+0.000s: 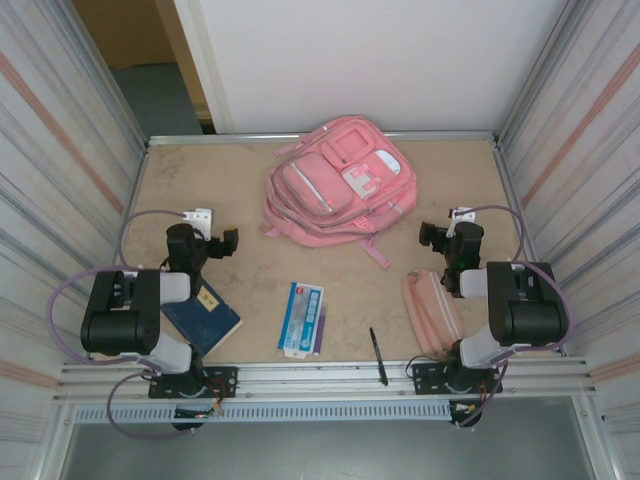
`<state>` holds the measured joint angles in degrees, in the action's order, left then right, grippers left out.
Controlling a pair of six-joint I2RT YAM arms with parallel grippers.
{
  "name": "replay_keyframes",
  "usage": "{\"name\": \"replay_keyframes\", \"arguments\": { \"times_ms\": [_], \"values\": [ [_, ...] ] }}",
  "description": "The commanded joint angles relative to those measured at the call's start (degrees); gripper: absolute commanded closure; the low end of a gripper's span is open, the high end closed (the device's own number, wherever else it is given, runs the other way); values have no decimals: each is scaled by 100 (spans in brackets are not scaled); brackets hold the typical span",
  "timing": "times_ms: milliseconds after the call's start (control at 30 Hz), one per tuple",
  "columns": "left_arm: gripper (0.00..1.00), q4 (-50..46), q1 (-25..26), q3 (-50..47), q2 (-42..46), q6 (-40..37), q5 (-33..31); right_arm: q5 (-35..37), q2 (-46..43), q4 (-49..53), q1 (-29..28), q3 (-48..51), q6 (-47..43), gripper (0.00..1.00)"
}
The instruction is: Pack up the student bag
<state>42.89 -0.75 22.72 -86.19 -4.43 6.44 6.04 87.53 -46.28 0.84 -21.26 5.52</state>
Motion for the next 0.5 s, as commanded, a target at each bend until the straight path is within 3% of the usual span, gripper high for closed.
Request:
{"name": "replay_keyframes", "arguments": {
  "times_ms": [0, 100, 133, 200, 300, 400, 467],
  "values": [
    [1, -807, -13, 456, 489, 106, 59, 253, -429, -170, -84, 129, -25, 1],
    [1, -2341, 194, 812, 1369, 196, -706, 659, -1163, 1463, -139, -311, 352, 1],
    [1, -2489, 367, 748, 1686, 147, -950, 717, -1370, 2271, -137, -577, 725, 1],
    [1, -2854, 686, 662, 2313, 176, -1261, 709, -1715, 2806, -248, -769, 962, 0],
    [1, -4254, 1069, 977, 3100, 1286, -1881, 696, -2158, 3262, -700, -865, 908, 1],
    [1, -5052, 1153, 1154, 3465, 1812, -1511, 715, -2471, 4167, -1015, -1125, 1312, 1],
    [1, -5096, 1148, 1010, 3591, 2455, -1497, 678, -2655, 4388, -1286, -1086, 1544, 3]
  ]
}}
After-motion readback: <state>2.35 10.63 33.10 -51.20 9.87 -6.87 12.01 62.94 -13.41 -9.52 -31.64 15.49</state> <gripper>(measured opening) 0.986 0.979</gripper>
